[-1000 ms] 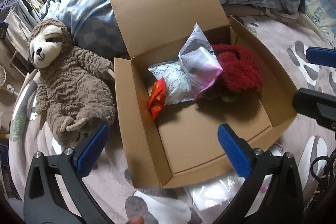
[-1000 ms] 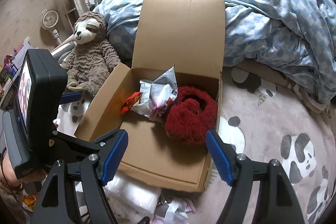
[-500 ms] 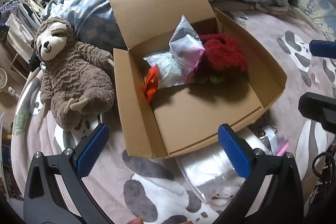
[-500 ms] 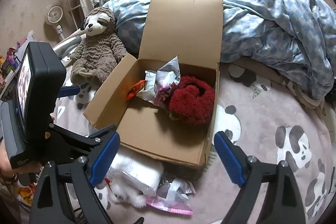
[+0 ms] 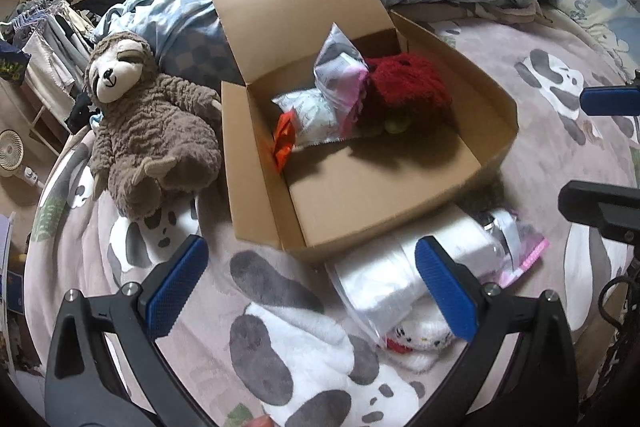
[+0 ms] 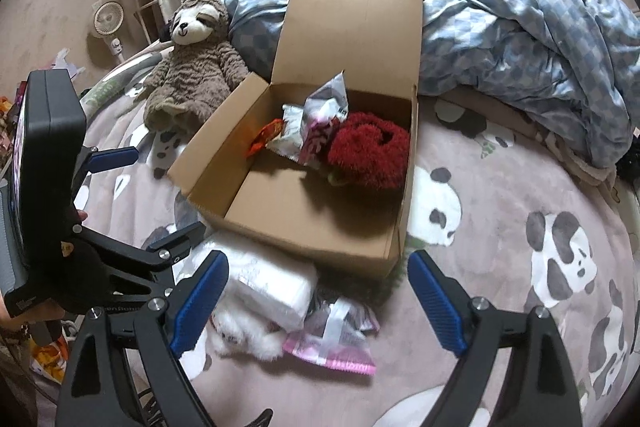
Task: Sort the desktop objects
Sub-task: 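Move the left tool to the clear bag while the right tool approaches the pink-white bag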
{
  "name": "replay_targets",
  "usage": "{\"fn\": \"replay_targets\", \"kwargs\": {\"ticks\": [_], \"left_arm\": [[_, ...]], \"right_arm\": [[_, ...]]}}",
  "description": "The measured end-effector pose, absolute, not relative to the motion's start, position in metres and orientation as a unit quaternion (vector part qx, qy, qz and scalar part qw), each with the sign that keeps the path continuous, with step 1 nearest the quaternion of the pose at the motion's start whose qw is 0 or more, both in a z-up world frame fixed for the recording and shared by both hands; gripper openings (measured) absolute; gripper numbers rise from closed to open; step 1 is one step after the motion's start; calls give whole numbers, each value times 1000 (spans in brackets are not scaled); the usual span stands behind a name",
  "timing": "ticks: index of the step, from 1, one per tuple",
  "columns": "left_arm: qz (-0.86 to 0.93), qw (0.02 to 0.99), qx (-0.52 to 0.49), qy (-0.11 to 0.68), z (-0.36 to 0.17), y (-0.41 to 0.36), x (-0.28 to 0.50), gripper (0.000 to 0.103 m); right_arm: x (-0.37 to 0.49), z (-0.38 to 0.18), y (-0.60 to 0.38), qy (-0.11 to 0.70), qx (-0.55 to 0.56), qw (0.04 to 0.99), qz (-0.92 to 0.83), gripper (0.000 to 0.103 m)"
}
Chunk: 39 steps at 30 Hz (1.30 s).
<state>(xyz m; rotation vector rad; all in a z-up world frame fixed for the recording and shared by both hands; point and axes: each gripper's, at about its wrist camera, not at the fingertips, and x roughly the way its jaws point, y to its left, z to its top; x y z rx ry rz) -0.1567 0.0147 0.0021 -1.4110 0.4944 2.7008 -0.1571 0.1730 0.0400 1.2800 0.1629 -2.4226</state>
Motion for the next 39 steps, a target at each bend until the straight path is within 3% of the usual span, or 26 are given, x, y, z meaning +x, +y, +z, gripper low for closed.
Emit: {"fn": "replay_targets", "kwargs": {"ticks": [18,39], "left_arm": [[862,45,-486,136,-42,15,-119,103],[855,115,-476,171,-86,49,-106,103]], "right_arm": [[-114,-2,201,57,485,204,-849,92],[-98,-75,218,31,520,201,-830,92]]}}
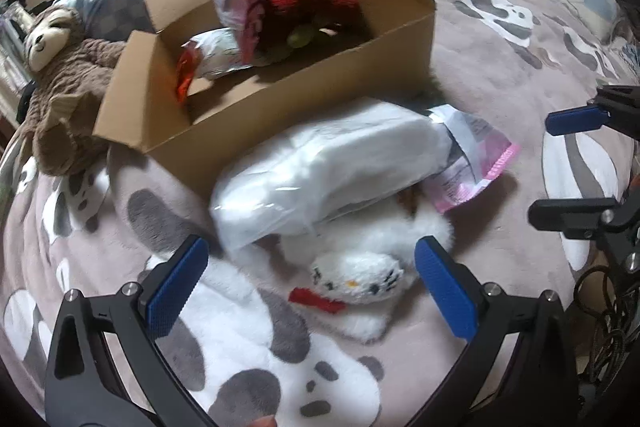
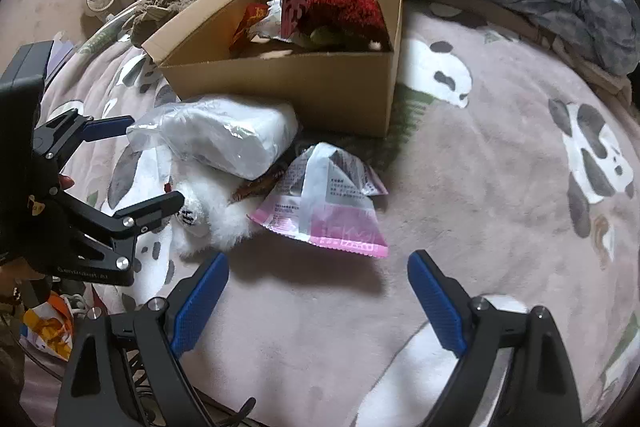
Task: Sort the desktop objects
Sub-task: 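Move the left tool to the clear bag while the right tool approaches the pink-white bag, then close the left tool on the clear bag while the right tool grasps the pink-white bag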
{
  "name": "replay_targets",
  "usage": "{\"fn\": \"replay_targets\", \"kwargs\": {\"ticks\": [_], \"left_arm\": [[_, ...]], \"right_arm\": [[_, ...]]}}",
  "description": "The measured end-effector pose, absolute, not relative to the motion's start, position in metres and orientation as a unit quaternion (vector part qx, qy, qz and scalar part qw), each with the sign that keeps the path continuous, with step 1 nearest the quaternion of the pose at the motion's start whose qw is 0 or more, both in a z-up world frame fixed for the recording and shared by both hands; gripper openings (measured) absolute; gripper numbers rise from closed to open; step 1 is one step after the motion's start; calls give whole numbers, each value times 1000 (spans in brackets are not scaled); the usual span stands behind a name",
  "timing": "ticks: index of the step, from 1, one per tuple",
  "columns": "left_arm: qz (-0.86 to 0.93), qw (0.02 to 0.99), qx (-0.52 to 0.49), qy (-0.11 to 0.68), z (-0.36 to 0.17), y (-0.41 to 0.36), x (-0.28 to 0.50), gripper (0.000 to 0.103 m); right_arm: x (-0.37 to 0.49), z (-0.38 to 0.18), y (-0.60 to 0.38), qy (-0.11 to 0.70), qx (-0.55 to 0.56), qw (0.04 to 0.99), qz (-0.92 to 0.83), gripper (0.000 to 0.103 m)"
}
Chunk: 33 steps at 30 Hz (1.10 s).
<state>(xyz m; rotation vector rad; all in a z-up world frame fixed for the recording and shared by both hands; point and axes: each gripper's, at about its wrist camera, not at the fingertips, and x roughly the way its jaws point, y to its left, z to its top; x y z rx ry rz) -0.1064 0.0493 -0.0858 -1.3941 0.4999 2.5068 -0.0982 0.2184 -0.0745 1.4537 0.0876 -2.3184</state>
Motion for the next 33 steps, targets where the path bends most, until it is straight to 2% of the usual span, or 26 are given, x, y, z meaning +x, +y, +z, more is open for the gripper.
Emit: {"fn": "replay_targets", "kwargs": {"ticks": [6,22,29,33], "left_arm": [[850,122,-473,198,-94,61,-118,103],[855,140,-458,201,-91,68,-151,103],[862,143,-450,184,-90,63,-159,102],[858,177,-460,145,-91,55,-158,96]], "right_arm": [[-104,-86,219,33,528,199,-825,92],[-142,-112,220,-3,551,213,-807,92],[-162,-122,218,-33,563,234,-792,92],[-164,-134,221,-64,577,255,-773,89]]}}
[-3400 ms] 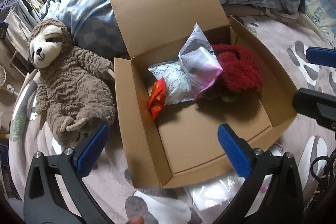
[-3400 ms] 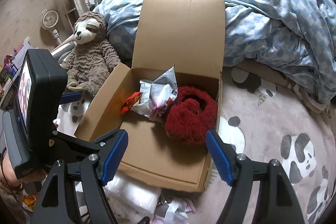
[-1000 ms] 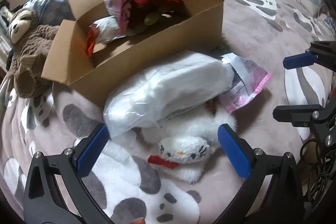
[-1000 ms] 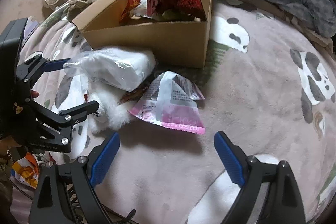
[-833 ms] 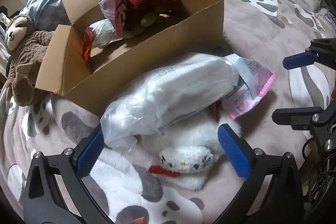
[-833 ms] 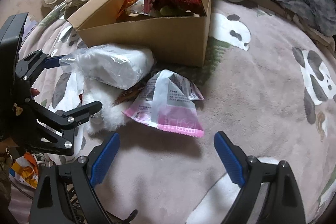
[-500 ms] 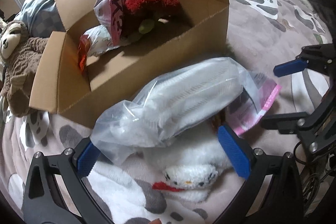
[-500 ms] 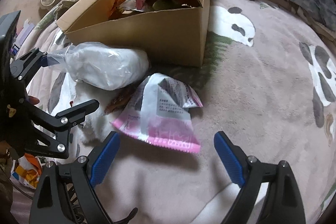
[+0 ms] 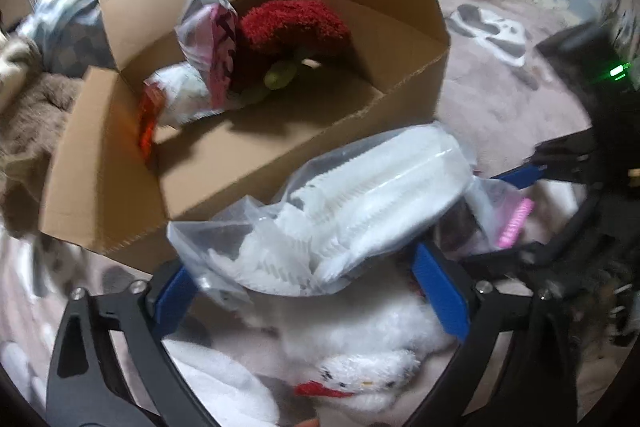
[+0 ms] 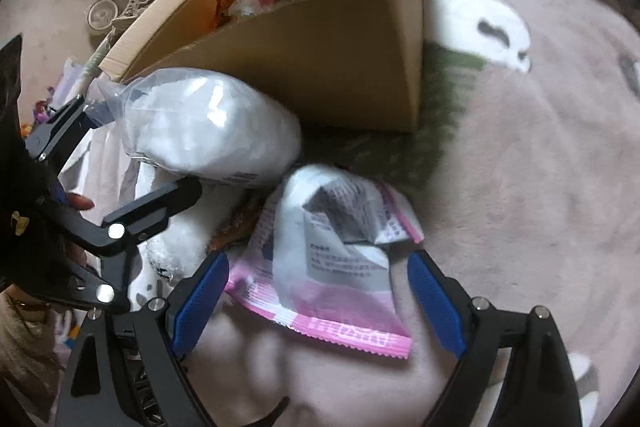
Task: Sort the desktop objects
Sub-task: 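Close the left tool on the clear bag while the right tool grasps the pink-white bag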
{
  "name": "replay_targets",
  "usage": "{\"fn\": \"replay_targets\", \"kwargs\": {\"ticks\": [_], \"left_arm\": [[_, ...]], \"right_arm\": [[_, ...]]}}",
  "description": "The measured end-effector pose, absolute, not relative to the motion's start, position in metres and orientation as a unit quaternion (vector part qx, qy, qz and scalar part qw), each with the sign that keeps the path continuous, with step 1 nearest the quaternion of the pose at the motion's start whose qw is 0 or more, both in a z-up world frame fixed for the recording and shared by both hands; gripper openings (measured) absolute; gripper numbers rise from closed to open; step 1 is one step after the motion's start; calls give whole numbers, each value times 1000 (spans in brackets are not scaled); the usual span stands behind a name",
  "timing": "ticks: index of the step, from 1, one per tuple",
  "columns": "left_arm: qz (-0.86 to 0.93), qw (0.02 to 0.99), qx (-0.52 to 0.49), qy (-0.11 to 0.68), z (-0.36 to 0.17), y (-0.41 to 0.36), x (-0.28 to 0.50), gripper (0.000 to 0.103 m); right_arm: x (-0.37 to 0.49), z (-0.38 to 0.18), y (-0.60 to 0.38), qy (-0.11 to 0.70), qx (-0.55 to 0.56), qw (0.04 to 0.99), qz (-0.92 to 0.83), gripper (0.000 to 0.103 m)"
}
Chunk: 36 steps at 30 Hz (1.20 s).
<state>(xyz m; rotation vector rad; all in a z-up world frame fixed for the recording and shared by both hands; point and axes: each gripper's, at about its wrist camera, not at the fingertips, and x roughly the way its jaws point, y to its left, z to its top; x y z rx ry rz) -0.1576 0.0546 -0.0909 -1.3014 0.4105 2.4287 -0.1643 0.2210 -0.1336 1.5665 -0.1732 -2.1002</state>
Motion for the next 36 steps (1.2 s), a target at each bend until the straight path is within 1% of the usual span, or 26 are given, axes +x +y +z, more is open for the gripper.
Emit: {"fn": "replay_targets", "kwargs": {"ticks": [2,4,5,7,9,10,12,15,20,24,29,36], "left_arm": [[856,191,-464,126,-91,52,-157,93],[854,199,-463,131,-92,55,-156,89],[853,200,-462,136,-93,58,-155,86],[851,204,-461,148,-94,63,-153,80],[849,207,-460,156,-95,68,-152,65],[849,208,-459,154,-95,68,-152,61],[849,215,-464,134,-94,65,-155,48],[850,221,-464,111,-92,58,-155,38],[855,230,-447,131,-86,63,-141,36],[855,241,-441,128,-80,66,-133,33],[857,243,-440,117,-69,63,-127,32],[861,226,-439,124,-61,55,-114,32]], "right_arm": [[-166,-139,225,-69,581,247,-773,82],[-167,-143,230,-82,578,254,-771,78],[-167,-144,232,-91,576,260,-770,73],[-166,-145,233,-100,577,268,-765,72],[-164,-145,233,-94,576,268,-767,71],[-163,-144,233,-90,574,268,-769,70],[-160,-144,235,-91,572,265,-771,69],[-156,-143,241,-101,567,261,-775,68],[-146,-138,246,-94,561,260,-780,68],[-143,-135,252,-89,560,256,-783,68],[-135,-132,253,-92,557,253,-786,68],[-123,-115,251,-88,542,253,-796,68]]}}
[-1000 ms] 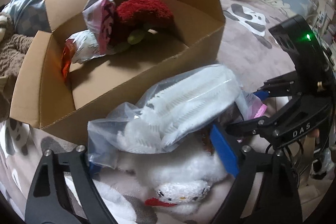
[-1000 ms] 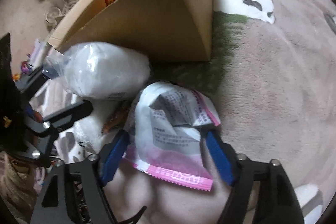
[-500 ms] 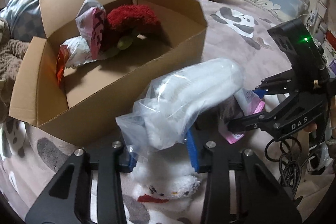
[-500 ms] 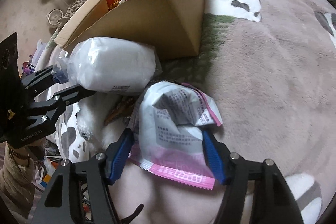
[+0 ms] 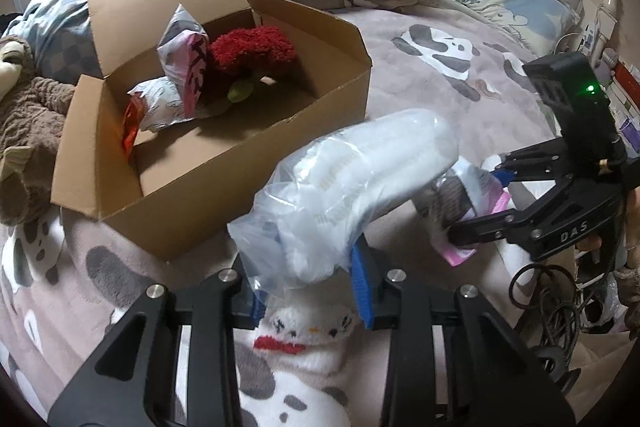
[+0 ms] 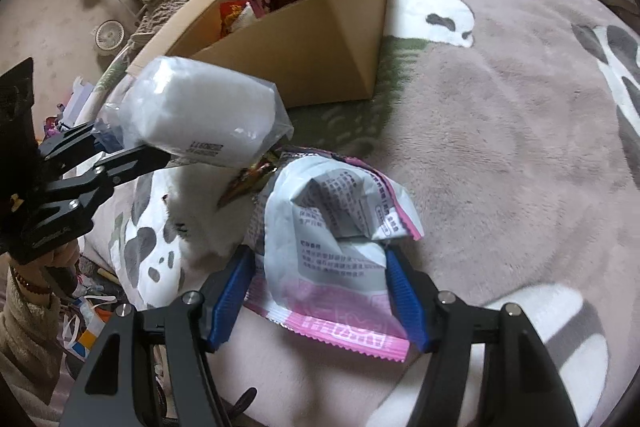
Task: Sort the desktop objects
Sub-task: 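Close the left tool on the clear bag while the right tool grasps the pink-white bag, then carry the clear bag with the left tool while the right tool carries the pink-white bag over the box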
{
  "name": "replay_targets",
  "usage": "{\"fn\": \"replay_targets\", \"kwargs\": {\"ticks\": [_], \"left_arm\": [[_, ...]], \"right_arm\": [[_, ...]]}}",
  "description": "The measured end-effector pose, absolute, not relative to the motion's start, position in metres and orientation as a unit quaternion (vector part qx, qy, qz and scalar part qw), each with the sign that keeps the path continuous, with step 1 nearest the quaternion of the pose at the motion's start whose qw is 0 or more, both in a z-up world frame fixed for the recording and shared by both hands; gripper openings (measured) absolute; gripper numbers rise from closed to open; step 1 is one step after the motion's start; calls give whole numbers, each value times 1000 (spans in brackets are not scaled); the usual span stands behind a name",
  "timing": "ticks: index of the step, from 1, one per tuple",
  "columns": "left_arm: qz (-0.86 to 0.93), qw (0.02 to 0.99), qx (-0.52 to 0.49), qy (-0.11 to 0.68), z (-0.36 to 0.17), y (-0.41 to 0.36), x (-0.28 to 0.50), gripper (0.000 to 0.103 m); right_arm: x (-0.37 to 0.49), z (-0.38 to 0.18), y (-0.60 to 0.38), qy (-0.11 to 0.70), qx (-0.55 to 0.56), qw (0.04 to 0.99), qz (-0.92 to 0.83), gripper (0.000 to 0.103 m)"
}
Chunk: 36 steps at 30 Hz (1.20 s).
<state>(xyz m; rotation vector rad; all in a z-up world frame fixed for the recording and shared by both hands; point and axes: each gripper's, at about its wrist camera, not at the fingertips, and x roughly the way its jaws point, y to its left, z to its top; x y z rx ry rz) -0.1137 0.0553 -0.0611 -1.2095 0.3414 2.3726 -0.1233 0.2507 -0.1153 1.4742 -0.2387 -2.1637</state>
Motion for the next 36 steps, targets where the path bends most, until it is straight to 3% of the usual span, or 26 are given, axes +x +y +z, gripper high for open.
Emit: {"fn": "replay_targets", "kwargs": {"ticks": [36], "left_arm": [[895,132,-404,134,4,-8,-66,32]], "right_arm": [[-72,-34,189,-12,485,313,-817,68]]}}
